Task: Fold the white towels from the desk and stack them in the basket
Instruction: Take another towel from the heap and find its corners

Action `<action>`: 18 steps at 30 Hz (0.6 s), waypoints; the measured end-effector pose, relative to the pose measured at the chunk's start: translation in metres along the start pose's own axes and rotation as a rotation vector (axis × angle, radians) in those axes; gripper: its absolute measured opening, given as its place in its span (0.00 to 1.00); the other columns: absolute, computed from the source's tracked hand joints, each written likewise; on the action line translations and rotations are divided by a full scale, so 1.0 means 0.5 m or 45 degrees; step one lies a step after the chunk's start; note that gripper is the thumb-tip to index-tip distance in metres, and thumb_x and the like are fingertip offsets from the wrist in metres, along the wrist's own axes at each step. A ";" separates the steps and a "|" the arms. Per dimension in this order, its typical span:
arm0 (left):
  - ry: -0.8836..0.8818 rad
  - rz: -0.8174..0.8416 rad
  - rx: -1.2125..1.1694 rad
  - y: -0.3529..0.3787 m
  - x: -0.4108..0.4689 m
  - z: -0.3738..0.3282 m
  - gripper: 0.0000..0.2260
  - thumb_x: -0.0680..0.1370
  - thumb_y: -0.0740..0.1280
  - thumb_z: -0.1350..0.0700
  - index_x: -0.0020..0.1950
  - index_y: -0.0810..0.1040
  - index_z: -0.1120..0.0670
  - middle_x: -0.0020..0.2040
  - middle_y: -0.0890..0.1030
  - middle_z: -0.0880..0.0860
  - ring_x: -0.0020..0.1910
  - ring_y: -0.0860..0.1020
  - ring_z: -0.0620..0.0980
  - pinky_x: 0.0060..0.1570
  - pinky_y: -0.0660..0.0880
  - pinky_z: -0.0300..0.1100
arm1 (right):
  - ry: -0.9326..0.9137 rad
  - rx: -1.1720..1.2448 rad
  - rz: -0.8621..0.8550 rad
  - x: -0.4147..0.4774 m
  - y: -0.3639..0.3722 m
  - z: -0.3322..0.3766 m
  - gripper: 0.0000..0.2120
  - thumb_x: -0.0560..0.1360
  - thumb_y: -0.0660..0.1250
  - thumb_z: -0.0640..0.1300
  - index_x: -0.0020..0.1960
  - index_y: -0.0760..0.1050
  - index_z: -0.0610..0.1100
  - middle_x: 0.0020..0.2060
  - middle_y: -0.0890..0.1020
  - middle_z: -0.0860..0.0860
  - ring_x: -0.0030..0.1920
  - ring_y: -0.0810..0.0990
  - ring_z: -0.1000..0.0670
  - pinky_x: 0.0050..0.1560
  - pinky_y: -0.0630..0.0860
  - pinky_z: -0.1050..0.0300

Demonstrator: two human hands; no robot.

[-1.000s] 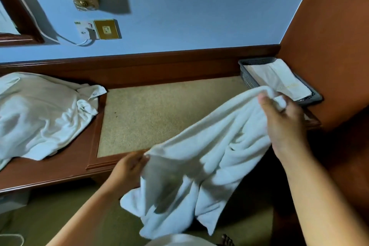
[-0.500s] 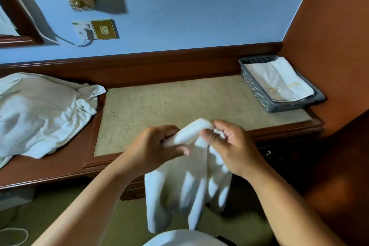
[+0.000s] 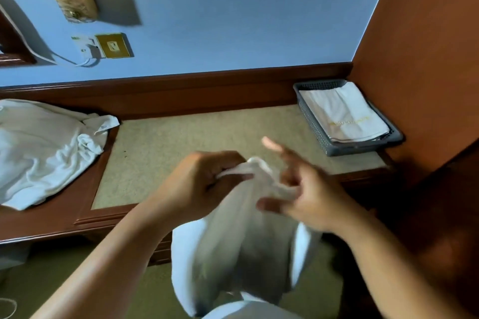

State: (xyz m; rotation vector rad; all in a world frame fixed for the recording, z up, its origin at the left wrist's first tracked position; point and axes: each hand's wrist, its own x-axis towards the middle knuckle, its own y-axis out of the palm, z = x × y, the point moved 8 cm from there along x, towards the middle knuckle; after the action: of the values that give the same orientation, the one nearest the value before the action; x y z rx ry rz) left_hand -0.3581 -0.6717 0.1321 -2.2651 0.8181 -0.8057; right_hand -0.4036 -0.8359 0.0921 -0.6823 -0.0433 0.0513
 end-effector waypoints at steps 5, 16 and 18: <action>-0.069 -0.033 0.070 0.025 0.066 -0.032 0.12 0.75 0.71 0.42 0.48 0.84 0.50 0.41 0.82 0.45 0.37 0.80 0.43 0.33 0.74 0.36 | -0.182 0.368 -0.334 -0.020 -0.061 -0.014 0.03 0.74 0.71 0.53 0.47 0.81 0.55 0.36 0.83 0.57 0.36 0.81 0.60 0.37 0.74 0.65; -0.806 -0.363 -0.242 0.065 -0.010 0.178 0.17 0.78 0.60 0.33 0.45 0.80 0.42 0.39 0.82 0.46 0.41 0.81 0.53 0.43 0.78 0.51 | 0.113 0.762 -0.953 -0.054 -0.314 -0.171 0.04 0.76 0.70 0.46 0.48 0.81 0.55 0.36 0.84 0.56 0.40 0.80 0.52 0.48 0.75 0.52; -0.809 -0.668 -0.493 0.005 0.029 0.128 0.12 0.83 0.61 0.44 0.46 0.82 0.45 0.40 0.84 0.49 0.42 0.82 0.56 0.43 0.81 0.53 | 0.188 0.762 -1.007 -0.054 -0.331 -0.208 0.05 0.78 0.71 0.47 0.53 0.80 0.54 0.36 0.84 0.58 0.40 0.80 0.56 0.47 0.76 0.57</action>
State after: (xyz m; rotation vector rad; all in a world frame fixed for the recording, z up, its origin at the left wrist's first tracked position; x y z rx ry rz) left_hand -0.3049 -0.6630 0.0942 -2.8896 0.0761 -0.0823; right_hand -0.4190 -1.0313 0.1151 -0.0348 -0.1461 -0.7212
